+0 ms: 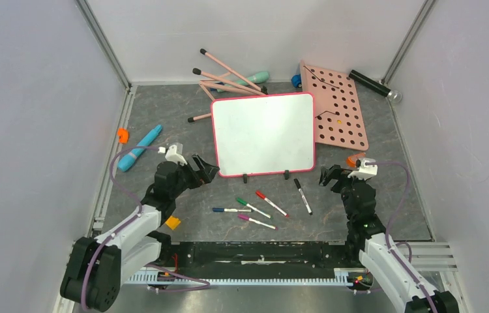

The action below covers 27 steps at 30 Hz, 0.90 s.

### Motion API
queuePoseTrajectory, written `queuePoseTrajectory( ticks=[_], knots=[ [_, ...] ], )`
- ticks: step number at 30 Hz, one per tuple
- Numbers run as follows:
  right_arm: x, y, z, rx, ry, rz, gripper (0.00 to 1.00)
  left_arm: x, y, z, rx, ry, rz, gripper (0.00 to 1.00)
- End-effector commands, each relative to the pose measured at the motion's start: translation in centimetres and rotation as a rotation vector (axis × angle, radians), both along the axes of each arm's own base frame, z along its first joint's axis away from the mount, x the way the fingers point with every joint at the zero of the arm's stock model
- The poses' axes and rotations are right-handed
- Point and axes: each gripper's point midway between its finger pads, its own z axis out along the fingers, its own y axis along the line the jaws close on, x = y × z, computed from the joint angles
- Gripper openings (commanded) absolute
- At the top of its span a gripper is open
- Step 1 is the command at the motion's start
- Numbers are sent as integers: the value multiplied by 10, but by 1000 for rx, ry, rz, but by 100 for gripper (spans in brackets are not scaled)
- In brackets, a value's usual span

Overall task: Write a sentence on the whiteboard
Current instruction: Pick up the whiteboard marker at the center of the board.

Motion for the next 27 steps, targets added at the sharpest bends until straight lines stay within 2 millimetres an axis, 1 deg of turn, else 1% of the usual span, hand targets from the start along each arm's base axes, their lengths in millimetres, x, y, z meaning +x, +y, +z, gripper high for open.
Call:
queuePoseTrajectory(
  ticks=[1,4,9,10,12,15,18,20,23,26,27],
  knots=[
    [-17,-2,-45,-23,83,11,98,6,-9,28,-51,-97,-31,100],
    [-13,12,-32,-46,44,106,98,2,-17,32,-68,-121,-88,100],
    [-14,48,-12,-25,28,312,98,-1,-29,36,-101,-133,-157,100],
    [-11,57,0,-13,17,354,98,-2,-31,37,-108,-138,-170,100],
    [-12,70,8,3,36,428,97,-4,-36,40,-122,-151,-201,100],
    [-16,93,13,-20,94,556,98,-7,-42,44,-140,-163,-231,100],
    [-22,117,16,-79,148,663,91,-8,-47,46,-148,-166,-251,100],
    [-29,132,14,-129,174,727,86,-8,-48,45,-149,-162,-255,100],
    [-41,155,10,-181,188,828,72,-10,-50,47,-152,-171,-266,100],
    [-52,167,-1,-228,228,890,62,-12,-50,51,-156,-195,-273,100],
    [-56,172,-4,-248,243,905,60,-12,-49,52,-154,-202,-272,100]
  ],
)
